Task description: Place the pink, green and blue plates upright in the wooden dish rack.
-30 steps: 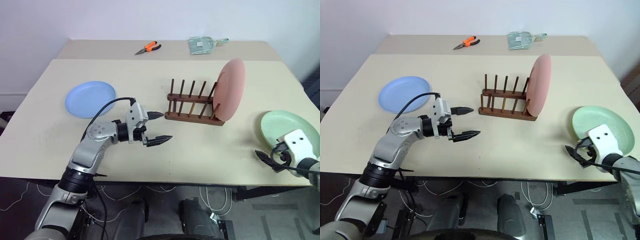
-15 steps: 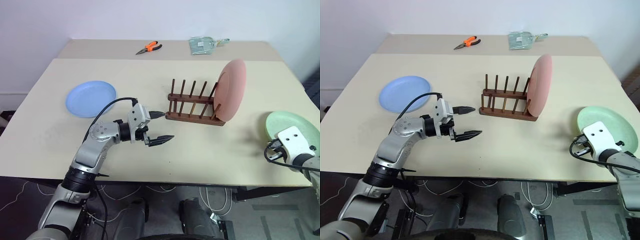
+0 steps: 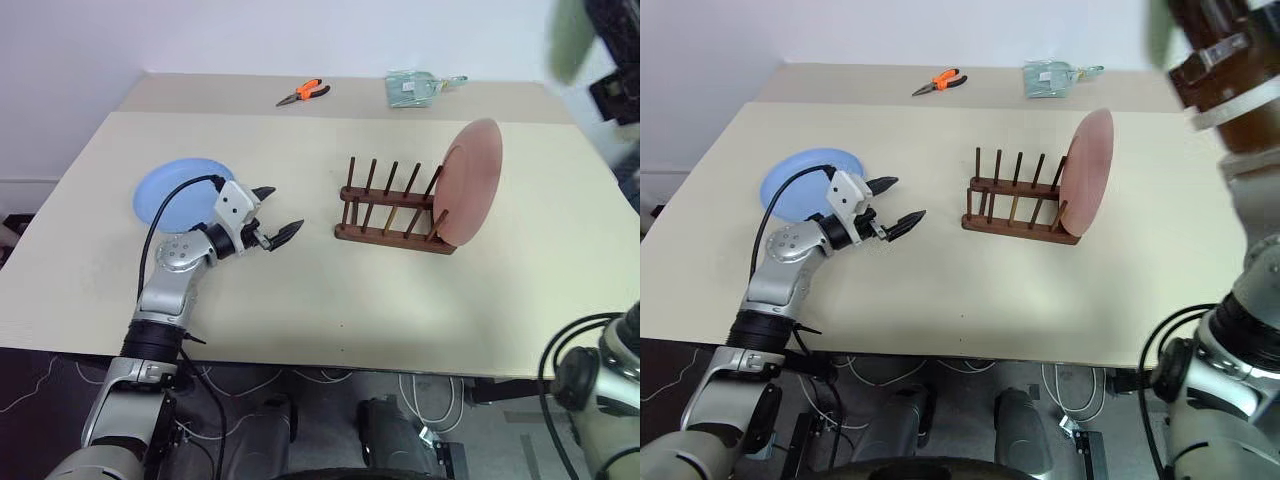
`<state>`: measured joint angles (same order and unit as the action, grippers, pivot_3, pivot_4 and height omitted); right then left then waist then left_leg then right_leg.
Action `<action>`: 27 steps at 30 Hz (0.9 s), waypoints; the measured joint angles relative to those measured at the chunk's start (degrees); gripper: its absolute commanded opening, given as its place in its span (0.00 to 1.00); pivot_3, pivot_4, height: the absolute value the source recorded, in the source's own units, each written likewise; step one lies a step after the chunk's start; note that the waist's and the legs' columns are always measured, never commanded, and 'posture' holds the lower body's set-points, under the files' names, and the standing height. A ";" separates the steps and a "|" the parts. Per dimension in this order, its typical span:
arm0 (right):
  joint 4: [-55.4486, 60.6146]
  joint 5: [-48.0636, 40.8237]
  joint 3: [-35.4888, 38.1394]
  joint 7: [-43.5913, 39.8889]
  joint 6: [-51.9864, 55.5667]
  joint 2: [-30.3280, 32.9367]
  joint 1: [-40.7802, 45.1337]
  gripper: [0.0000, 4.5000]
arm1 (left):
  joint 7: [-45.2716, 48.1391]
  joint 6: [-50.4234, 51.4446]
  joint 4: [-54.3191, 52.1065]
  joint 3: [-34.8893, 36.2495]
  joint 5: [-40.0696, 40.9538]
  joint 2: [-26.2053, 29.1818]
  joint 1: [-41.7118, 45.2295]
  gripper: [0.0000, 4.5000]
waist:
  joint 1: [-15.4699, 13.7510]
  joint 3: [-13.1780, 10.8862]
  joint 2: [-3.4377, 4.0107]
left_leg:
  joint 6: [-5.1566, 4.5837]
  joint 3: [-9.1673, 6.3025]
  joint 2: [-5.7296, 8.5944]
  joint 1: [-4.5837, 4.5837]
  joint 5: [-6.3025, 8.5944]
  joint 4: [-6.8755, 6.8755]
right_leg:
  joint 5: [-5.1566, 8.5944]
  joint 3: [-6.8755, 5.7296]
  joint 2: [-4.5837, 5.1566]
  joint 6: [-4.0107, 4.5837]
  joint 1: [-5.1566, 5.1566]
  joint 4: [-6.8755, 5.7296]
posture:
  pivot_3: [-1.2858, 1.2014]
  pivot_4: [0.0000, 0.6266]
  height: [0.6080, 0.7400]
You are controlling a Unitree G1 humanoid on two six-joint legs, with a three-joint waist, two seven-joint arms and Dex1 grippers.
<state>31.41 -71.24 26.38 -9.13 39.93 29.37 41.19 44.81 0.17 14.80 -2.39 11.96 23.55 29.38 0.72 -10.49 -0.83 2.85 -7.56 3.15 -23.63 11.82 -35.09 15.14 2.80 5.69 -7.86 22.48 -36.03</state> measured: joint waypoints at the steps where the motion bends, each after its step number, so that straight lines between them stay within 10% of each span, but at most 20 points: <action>1: 0.22 -2.61 -1.99 3.27 0.06 -2.67 -0.28 0.00 | 0.32 0.00 -0.30 -0.13 0.01 -0.04 -0.32 1.00 | 0.09 0.00 0.00 | 0.00 -0.01 0.00 0.02 0.00 -0.01 | 0.00 0.03 0.00 0.01 0.01 -0.01 | 0.52 0.24 1.00; 27: -13.55 -7.52 -10.44 19.32 -1.37 -10.84 -11.42 0.00 | 3.16 4.04 -6.40 -0.33 1.15 -0.11 -2.77 1.00 | 0.28 -0.01 0.05 | 0.00 0.19 0.05 0.04 -0.02 0.06 | -0.01 0.02 -0.14 0.02 0.13 -0.09 | 0.52 0.24 1.00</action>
<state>17.85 -78.76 15.94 10.20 38.56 18.53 29.78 47.96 4.21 8.39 -2.72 13.11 23.45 26.62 1.01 -10.51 -0.78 2.85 -7.38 3.20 -23.59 11.81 -35.03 15.13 2.82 5.55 -7.84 22.60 -36.13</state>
